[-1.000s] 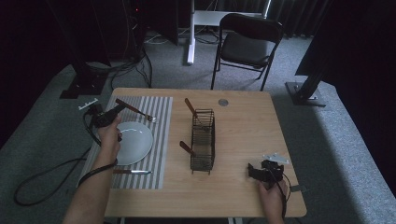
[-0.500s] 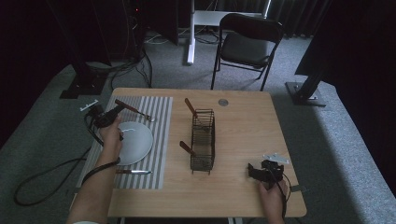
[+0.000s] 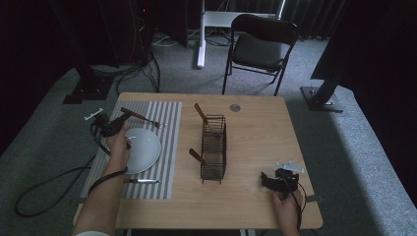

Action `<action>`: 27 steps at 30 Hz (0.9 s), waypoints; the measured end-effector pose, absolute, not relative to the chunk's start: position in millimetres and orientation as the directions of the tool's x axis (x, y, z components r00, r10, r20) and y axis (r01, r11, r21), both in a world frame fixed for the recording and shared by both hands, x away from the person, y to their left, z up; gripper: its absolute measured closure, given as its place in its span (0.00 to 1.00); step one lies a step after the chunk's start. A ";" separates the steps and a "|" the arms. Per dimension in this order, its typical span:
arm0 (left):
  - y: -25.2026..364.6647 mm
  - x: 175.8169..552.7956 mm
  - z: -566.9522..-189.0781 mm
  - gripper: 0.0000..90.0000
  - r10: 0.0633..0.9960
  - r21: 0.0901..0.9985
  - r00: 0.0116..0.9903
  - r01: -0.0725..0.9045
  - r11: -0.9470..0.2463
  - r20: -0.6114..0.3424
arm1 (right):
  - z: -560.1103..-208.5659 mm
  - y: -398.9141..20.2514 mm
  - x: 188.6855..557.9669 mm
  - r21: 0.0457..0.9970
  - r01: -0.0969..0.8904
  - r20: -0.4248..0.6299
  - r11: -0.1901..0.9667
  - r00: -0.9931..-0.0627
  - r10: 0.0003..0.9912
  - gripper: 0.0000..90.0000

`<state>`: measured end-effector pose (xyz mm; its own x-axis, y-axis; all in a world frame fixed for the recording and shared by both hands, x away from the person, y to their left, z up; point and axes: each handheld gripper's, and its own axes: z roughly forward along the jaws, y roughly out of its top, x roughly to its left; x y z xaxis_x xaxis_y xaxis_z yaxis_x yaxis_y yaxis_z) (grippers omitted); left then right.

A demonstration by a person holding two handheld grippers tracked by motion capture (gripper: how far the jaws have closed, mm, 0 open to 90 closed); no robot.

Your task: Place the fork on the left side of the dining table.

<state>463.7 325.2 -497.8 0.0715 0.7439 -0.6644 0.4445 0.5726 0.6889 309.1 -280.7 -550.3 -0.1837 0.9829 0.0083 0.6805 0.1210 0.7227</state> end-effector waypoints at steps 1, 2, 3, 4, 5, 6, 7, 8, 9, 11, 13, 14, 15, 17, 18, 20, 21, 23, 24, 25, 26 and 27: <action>324.7 463.3 -497.7 0.86 0.764 0.699 0.042 0.436 0.566 -0.644 | -550.3 -280.7 309.1 0.723 0.680 0.008 0.121 -0.184 0.983 0.14; 324.7 463.3 -497.7 0.83 0.764 0.699 0.042 0.436 0.566 -0.644 | -550.3 -280.7 309.1 0.723 0.680 0.008 0.121 -0.184 0.983 0.14; 326.5 465.4 -501.1 0.79 0.752 0.670 0.013 0.464 0.579 -0.659 | -550.3 -280.7 309.1 0.723 0.680 0.008 0.121 -0.184 0.983 0.15; 326.5 465.4 -501.1 0.77 0.752 0.670 0.013 0.464 0.579 -0.659 | -550.3 -280.7 309.1 0.723 0.680 0.008 0.121 -0.184 0.983 0.15; 329.4 467.6 -504.8 0.74 0.734 0.643 0.005 0.486 0.592 -0.680 | -550.3 -280.7 309.1 0.723 0.680 0.008 0.121 -0.184 0.983 0.14; 329.4 467.6 -504.8 0.69 0.734 0.643 0.005 0.486 0.592 -0.680 | -550.3 -280.7 309.1 0.723 0.680 0.008 0.121 -0.184 0.983 0.14; 330.7 469.3 -506.6 0.68 0.742 0.635 -0.016 0.504 0.585 -0.670 | -550.3 -280.7 309.1 0.723 0.680 0.008 0.121 -0.184 0.983 0.15; 330.7 469.3 -506.6 0.66 0.742 0.635 -0.016 0.504 0.585 -0.670 | -550.3 -280.7 309.1 0.723 0.680 0.008 0.121 -0.184 0.983 0.15; 331.3 472.0 -507.9 0.59 0.742 0.620 -0.034 0.525 0.583 -0.669 | -550.3 -280.7 309.1 0.723 0.680 0.008 0.121 -0.184 0.983 0.14; 330.6 475.3 -509.0 0.58 0.753 0.596 -0.086 0.555 0.580 -0.652 | -550.3 -280.7 309.1 0.723 0.680 0.008 0.121 -0.184 0.983 0.15; 330.1 478.8 -510.6 0.55 0.753 0.570 -0.120 0.581 0.582 -0.647 | -550.3 -280.7 309.1 0.723 0.680 0.008 0.121 -0.184 0.983 0.14; 330.1 478.8 -510.6 0.54 0.753 0.570 -0.120 0.581 0.582 -0.647 | -550.3 -280.7 309.1 0.723 0.680 0.008 0.121 -0.184 0.983 0.14; 329.7 479.7 -510.9 0.54 0.758 0.567 -0.127 0.588 0.577 -0.640 | -550.3 -280.7 309.1 0.723 0.680 0.008 0.121 -0.184 0.983 0.15; 328.8 483.5 -510.3 0.54 0.765 0.552 -0.132 0.616 0.562 -0.631 | -550.3 -280.7 309.1 0.723 0.680 0.008 0.121 -0.184 0.983 0.14; 328.8 483.5 -510.3 0.52 0.765 0.552 -0.132 0.616 0.562 -0.631 | -550.3 -280.7 309.1 0.723 0.680 0.008 0.121 -0.184 0.983 0.15; 327.5 487.3 -509.2 0.51 0.784 0.539 -0.151 0.647 0.539 -0.602 | -550.3 -280.7 309.1 0.723 0.680 0.008 0.121 -0.184 0.983 0.15; 327.8 489.0 -508.9 0.51 0.784 0.530 -0.154 0.657 0.536 -0.601 | -550.3 -280.7 309.1 0.723 0.680 0.008 0.121 -0.184 0.983 0.14; 328.8 492.7 -509.8 0.47 0.796 0.517 -0.170 0.679 0.521 -0.580 | -550.3 -280.7 309.1 0.723 0.680 0.008 0.121 -0.184 0.983 0.15; 328.8 492.7 -509.8 0.47 0.796 0.517 -0.170 0.679 0.521 -0.580 | -550.3 -280.7 309.1 0.723 0.680 0.008 0.121 -0.184 0.983 0.15; 329.8 494.7 -511.1 0.47 0.795 0.500 -0.177 0.694 0.519 -0.580 | -550.3 -280.7 309.1 0.723 0.680 0.008 0.121 -0.184 0.983 0.15; 331.0 498.5 -513.9 0.45 0.789 0.466 -0.187 0.719 0.516 -0.585 | -550.3 -280.8 309.1 0.723 0.680 0.008 0.122 -0.184 0.983 0.14; 331.0 498.5 -513.9 0.43 0.789 0.466 -0.187 0.719 0.516 -0.585 | -550.3 -280.8 309.1 0.723 0.680 0.008 0.122 -0.184 0.983 0.14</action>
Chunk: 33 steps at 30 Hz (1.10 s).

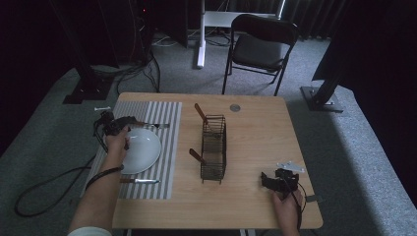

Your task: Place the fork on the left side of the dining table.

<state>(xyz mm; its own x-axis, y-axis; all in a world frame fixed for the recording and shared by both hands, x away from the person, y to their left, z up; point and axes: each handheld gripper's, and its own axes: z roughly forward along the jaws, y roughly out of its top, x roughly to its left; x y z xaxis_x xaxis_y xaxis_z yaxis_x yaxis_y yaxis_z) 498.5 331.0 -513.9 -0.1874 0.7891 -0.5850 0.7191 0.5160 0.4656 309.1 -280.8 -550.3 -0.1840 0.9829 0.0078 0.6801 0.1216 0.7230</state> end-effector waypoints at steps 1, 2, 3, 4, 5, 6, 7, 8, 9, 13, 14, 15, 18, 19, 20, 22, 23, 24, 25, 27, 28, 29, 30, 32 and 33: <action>331.5 499.6 -514.8 0.43 0.794 0.462 -0.187 0.727 0.508 -0.579 | -550.3 -280.7 309.1 0.723 0.680 0.008 0.121 -0.184 0.983 0.14; 331.9 502.2 -516.0 0.42 0.804 0.456 -0.188 0.741 0.493 -0.564 | -550.3 -280.7 309.1 0.723 0.680 0.008 0.121 -0.184 0.983 0.15; 331.9 504.1 -516.5 0.42 0.815 0.449 -0.204 0.749 0.487 -0.543 | -550.3 -280.7 309.1 0.723 0.680 0.008 0.121 -0.184 0.983 0.14; 331.8 505.4 -516.4 0.39 0.823 0.443 -0.221 0.755 0.484 -0.523 | -550.3 -280.7 309.1 0.723 0.680 0.008 0.121 -0.184 0.983 0.15; 331.8 505.4 -516.4 0.36 0.823 0.443 -0.221 0.755 0.484 -0.523 | -550.3 -280.7 309.1 0.723 0.680 0.008 0.121 -0.184 0.983 0.14; 332.9 507.9 -516.6 0.35 0.834 0.426 -0.262 0.763 0.487 -0.485 | -550.3 -280.7 309.1 0.723 0.680 0.008 0.121 -0.184 0.983 0.15; 332.9 507.9 -516.6 0.35 0.834 0.426 -0.262 0.763 0.487 -0.485 | -550.3 -280.7 309.1 0.723 0.680 0.008 0.121 -0.184 0.983 0.15; 335.5 507.4 -514.6 0.35 0.825 0.421 -0.281 0.753 0.506 -0.490 | -550.4 -280.8 309.1 0.723 0.680 0.007 0.122 -0.184 0.983 0.15; 335.5 507.4 -514.6 0.35 0.825 0.421 -0.281 0.753 0.506 -0.490 | -550.4 -280.8 309.1 0.723 0.680 0.007 0.122 -0.184 0.983 0.15; 335.4 503.4 -504.6 0.35 0.857 0.477 -0.270 0.738 0.477 -0.439 | -550.3 -280.7 309.1 0.723 0.680 0.008 0.122 -0.184 0.983 0.14; 332.2 500.2 -497.8 0.35 0.876 0.508 -0.220 0.742 0.436 -0.430 | -550.3 -280.7 309.1 0.723 0.680 0.008 0.121 -0.184 0.983 0.15; 332.2 500.2 -497.8 0.35 0.876 0.508 -0.220 0.742 0.436 -0.430 | -550.3 -280.7 309.1 0.723 0.680 0.008 0.121 -0.184 0.983 0.15; 321.5 495.6 -489.3 0.35 0.897 0.524 -0.145 0.768 0.368 -0.417 | -550.4 -280.7 309.1 0.723 0.680 0.007 0.122 -0.184 0.983 0.15; 321.5 495.6 -489.3 0.35 0.897 0.524 -0.145 0.768 0.368 -0.417 | -550.4 -280.7 309.1 0.723 0.680 0.007 0.122 -0.184 0.983 0.15; 314.6 492.3 -486.3 0.35 0.909 0.533 -0.107 0.780 0.328 -0.403 | -550.4 -280.7 309.1 0.723 0.680 0.007 0.122 -0.184 0.983 0.15; 308.1 488.4 -485.0 0.32 0.927 0.555 -0.057 0.787 0.270 -0.371 | -550.3 -280.7 309.1 0.723 0.680 0.007 0.122 -0.184 0.983 0.15; 308.1 488.4 -485.0 0.31 0.927 0.555 -0.057 0.787 0.270 -0.371 | -550.3 -280.7 309.1 0.723 0.680 0.007 0.122 -0.184 0.983 0.15; 302.3 484.5 -484.2 0.31 0.946 0.566 -0.016 0.798 0.208 -0.324 | -550.3 -280.7 309.1 0.723 0.680 0.007 0.122 -0.184 0.983 0.15; 302.3 484.5 -484.2 0.31 0.946 0.566 -0.016 0.798 0.208 -0.324 | -550.3 -280.7 309.1 0.723 0.680 0.007 0.122 -0.184 0.983 0.15; 298.5 480.8 -483.7 0.25 0.953 0.565 0.007 0.807 0.173 -0.303 | -550.3 -280.7 309.1 0.723 0.680 0.008 0.122 -0.184 0.983 0.15; 296.3 476.9 -482.5 0.20 0.954 0.567 0.012 0.806 0.167 -0.298 | -550.3 -280.7 309.1 0.723 0.680 0.008 0.121 -0.184 0.983 0.15; 296.3 476.9 -482.5 0.20 0.954 0.567 0.012 0.806 0.167 -0.298 | -550.3 -280.7 309.1 0.723 0.680 0.008 0.121 -0.184 0.983 0.15; 294.9 473.5 -480.8 0.20 0.953 0.577 0.022 0.800 0.165 -0.303 | -550.3 -280.8 309.1 0.723 0.680 0.007 0.122 -0.184 0.983 0.15; 292.4 471.2 -479.5 0.20 0.960 0.577 0.019 0.803 0.152 -0.278 | -550.4 -280.7 309.2 0.723 0.680 0.007 0.122 -0.184 0.983 0.15; 292.4 471.2 -479.5 0.20 0.960 0.577 0.019 0.803 0.152 -0.278 | -550.3 -280.7 309.1 0.723 0.680 0.008 0.121 -0.184 0.983 0.15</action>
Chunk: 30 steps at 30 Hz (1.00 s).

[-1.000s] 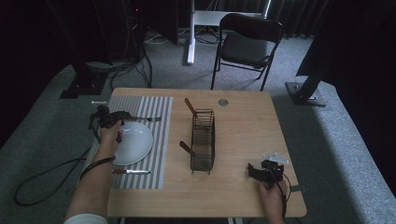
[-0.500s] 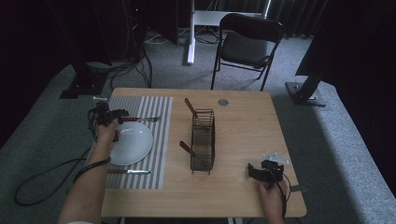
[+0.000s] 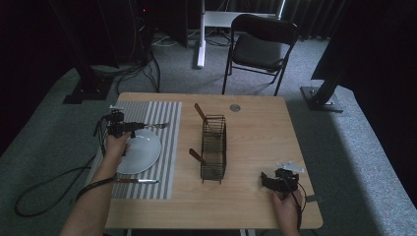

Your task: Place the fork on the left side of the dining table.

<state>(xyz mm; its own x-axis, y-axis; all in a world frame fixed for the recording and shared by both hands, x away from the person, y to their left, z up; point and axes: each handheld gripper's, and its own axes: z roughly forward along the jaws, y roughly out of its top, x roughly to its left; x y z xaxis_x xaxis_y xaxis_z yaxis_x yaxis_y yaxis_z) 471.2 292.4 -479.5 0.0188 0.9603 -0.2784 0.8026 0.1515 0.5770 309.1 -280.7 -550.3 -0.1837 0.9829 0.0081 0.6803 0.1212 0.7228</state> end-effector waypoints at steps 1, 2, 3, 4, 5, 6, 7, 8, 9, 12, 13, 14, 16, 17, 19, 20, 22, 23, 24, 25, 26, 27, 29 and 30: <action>289.6 468.4 -477.2 0.20 0.972 0.586 0.020 0.800 0.124 -0.232 | -550.4 -280.8 309.2 0.723 0.680 0.007 0.122 -0.184 0.983 0.15; 289.6 468.4 -477.2 0.16 0.972 0.586 0.020 0.800 0.124 -0.232 | -550.3 -280.8 309.1 0.723 0.680 0.007 0.122 -0.184 0.983 0.15; 287.4 465.0 -474.6 0.10 0.979 0.593 0.041 0.800 0.088 -0.200 | -550.3 -280.7 309.2 0.723 0.680 0.007 0.122 -0.184 0.983 0.15; 287.4 465.0 -474.6 0.10 0.979 0.593 0.041 0.800 0.088 -0.200 | -550.3 -280.7 309.2 0.723 0.680 0.008 0.122 -0.184 0.983 0.15; 286.4 462.3 -472.5 0.10 0.978 0.582 0.053 0.810 0.076 -0.201 | -550.3 -280.7 309.2 0.723 0.680 0.008 0.122 -0.184 0.983 0.14; 286.4 462.3 -472.5 0.10 0.978 0.582 0.053 0.810 0.076 -0.201 | -550.4 -280.7 309.2 0.723 0.680 0.008 0.122 -0.184 0.983 0.15; 286.6 459.5 -472.0 0.10 0.966 0.568 0.077 0.819 0.079 -0.246 | -550.4 -280.7 309.2 0.723 0.680 0.008 0.122 -0.184 0.983 0.15; 286.3 458.0 -472.2 0.10 0.962 0.558 0.082 0.826 0.080 -0.259 | -550.3 -280.7 309.1 0.723 0.680 0.008 0.121 -0.183 0.983 0.15; 285.8 455.7 -472.0 0.10 0.965 0.554 0.081 0.830 0.073 -0.248 | -550.3 -280.7 309.2 0.723 0.680 0.008 0.122 -0.184 0.983 0.15; 285.4 450.1 -472.0 0.00 0.963 0.559 0.113 0.828 0.045 -0.245 | -550.3 -280.7 309.1 0.723 0.680 0.008 0.121 -0.184 0.983 0.15; 285.0 446.4 -473.1 0.00 0.959 0.559 0.118 0.827 0.048 -0.257 | -550.4 -280.8 309.1 0.723 0.680 0.007 0.122 -0.184 0.983 0.15; 284.4 444.3 -474.0 0.00 0.958 0.561 0.119 0.826 0.051 -0.262 | -550.4 -280.8 309.1 0.723 0.680 0.007 0.122 -0.184 0.983 0.15; 283.9 441.7 -474.0 0.00 0.964 0.576 0.112 0.816 0.049 -0.241 | -550.3 -280.7 309.1 0.723 0.680 0.008 0.122 -0.184 0.983 0.15; 282.0 436.3 -473.4 0.00 0.970 0.600 0.114 0.799 0.039 -0.214 | -550.4 -280.7 309.1 0.723 0.680 0.008 0.122 -0.184 0.983 0.15; 280.6 431.9 -474.3 0.00 0.968 0.616 0.137 0.787 0.022 -0.209 | -550.3 -280.7 309.1 0.723 0.680 0.007 0.122 -0.184 0.983 0.15; 280.6 431.9 -474.3 0.00 0.968 0.616 0.137 0.787 0.022 -0.209 | -550.3 -280.7 309.1 0.723 0.680 0.007 0.122 -0.184 0.983 0.15; 276.9 424.5 -475.9 0.00 0.969 0.620 0.157 0.785 -0.006 -0.190 | -550.3 -280.7 309.2 0.723 0.680 0.007 0.122 -0.184 0.983 0.15; 275.5 421.9 -476.6 0.00 0.969 0.616 0.161 0.788 -0.010 -0.190 | -550.3 -280.7 309.2 0.723 0.680 0.008 0.122 -0.184 0.983 0.15; 275.5 421.9 -476.6 0.00 0.969 0.616 0.161 0.788 -0.010 -0.190 | -550.3 -280.7 309.2 0.723 0.680 0.008 0.122 -0.184 0.983 0.15; 274.8 419.8 -477.3 0.00 0.969 0.612 0.161 0.790 -0.013 -0.188 | -550.3 -280.7 309.2 0.723 0.680 0.008 0.121 -0.184 0.983 0.15; 273.9 416.1 -478.6 0.00 0.968 0.611 0.163 0.792 -0.014 -0.189 | -550.3 -280.7 309.1 0.723 0.680 0.008 0.121 -0.184 0.983 0.15; 272.3 409.7 -479.7 0.00 0.969 0.612 0.174 0.790 -0.031 -0.176 | -550.3 -280.7 309.2 0.723 0.680 0.008 0.122 -0.184 0.983 0.15; 271.2 403.3 -480.4 0.00 0.970 0.619 0.178 0.784 -0.041 -0.162 | -550.4 -280.8 309.1 0.723 0.680 0.007 0.122 -0.184 0.983 0.15; 271.2 403.3 -480.4 0.00 0.970 0.619 0.178 0.784 -0.041 -0.162 | -550.4 -280.8 309.1 0.723 0.680 0.007 0.122 -0.184 0.983 0.15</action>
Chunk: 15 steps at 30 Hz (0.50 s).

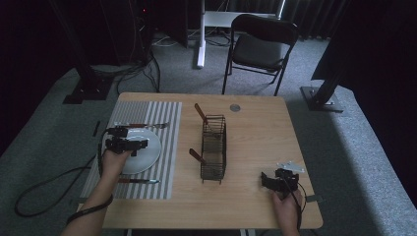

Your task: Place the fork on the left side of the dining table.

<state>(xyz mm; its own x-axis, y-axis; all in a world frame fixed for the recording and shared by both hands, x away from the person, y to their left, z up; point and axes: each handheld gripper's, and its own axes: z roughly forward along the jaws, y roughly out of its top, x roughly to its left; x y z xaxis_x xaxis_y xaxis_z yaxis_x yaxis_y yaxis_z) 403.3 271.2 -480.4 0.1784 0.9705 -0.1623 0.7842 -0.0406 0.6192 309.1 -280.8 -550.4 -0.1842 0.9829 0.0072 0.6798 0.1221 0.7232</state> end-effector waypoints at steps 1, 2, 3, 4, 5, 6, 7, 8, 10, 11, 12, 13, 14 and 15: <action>271.1 400.5 -480.7 0.00 0.971 0.616 0.185 0.786 -0.051 -0.154 | -550.3 -280.7 309.1 0.723 0.680 0.008 0.122 -0.184 0.983 0.15; 271.0 397.4 -480.7 0.00 0.970 0.620 0.181 0.783 -0.043 -0.162 | -550.3 -280.7 309.1 0.723 0.680 0.008 0.122 -0.184 0.983 0.15; 271.4 391.1 -479.8 0.00 0.966 0.628 0.189 0.777 -0.038 -0.176 | -550.4 -280.7 309.1 0.723 0.680 0.007 0.122 -0.184 0.983 0.15; 271.6 388.5 -479.4 0.00 0.966 0.631 0.188 0.775 -0.034 -0.179 | -550.4 -280.7 309.1 0.723 0.680 0.007 0.122 -0.184 0.983 0.15; 272.3 384.2 -478.9 0.00 0.965 0.638 0.188 0.769 -0.029 -0.182 | -550.4 -280.7 309.2 0.723 0.680 0.007 0.122 -0.184 0.983 0.15; 272.3 384.2 -478.9 0.00 0.965 0.638 0.188 0.769 -0.029 -0.182 | -550.4 -280.7 309.2 0.723 0.680 0.007 0.122 -0.184 0.983 0.15; 273.2 377.3 -479.0 0.00 0.965 0.645 0.193 0.764 -0.034 -0.177 | -550.3 -280.7 309.1 0.723 0.680 0.008 0.122 -0.184 0.983 0.15; 273.2 377.3 -479.0 0.00 0.965 0.645 0.193 0.764 -0.034 -0.177 | -550.4 -280.7 309.2 0.723 0.680 0.007 0.122 -0.184 0.983 0.15; 275.4 370.8 -479.7 0.00 0.965 0.657 0.186 0.754 -0.019 -0.186 | -550.4 -280.7 309.2 0.723 0.680 0.008 0.122 -0.184 0.983 0.15; 276.8 365.5 -480.6 0.00 0.964 0.655 0.187 0.755 -0.017 -0.190 | -550.3 -280.7 309.2 0.723 0.680 0.007 0.122 -0.184 0.983 0.15; 276.8 365.5 -480.6 0.00 0.964 0.655 0.187 0.755 -0.017 -0.190 | -550.3 -280.7 309.2 0.723 0.680 0.007 0.122 -0.184 0.983 0.15; 277.3 360.5 -480.9 0.00 0.964 0.659 0.194 0.752 -0.026 -0.183 | -550.3 -280.7 309.2 0.723 0.680 0.008 0.122 -0.184 0.983 0.15; 277.3 360.5 -480.9 0.00 0.964 0.659 0.194 0.752 -0.026 -0.183 | -550.3 -280.7 309.2 0.723 0.680 0.008 0.122 -0.184 0.983 0.15; 277.9 355.4 -480.9 0.00 0.962 0.665 0.196 0.746 -0.020 -0.191 | -550.3 -280.8 309.2 0.723 0.680 0.007 0.122 -0.184 0.983 0.15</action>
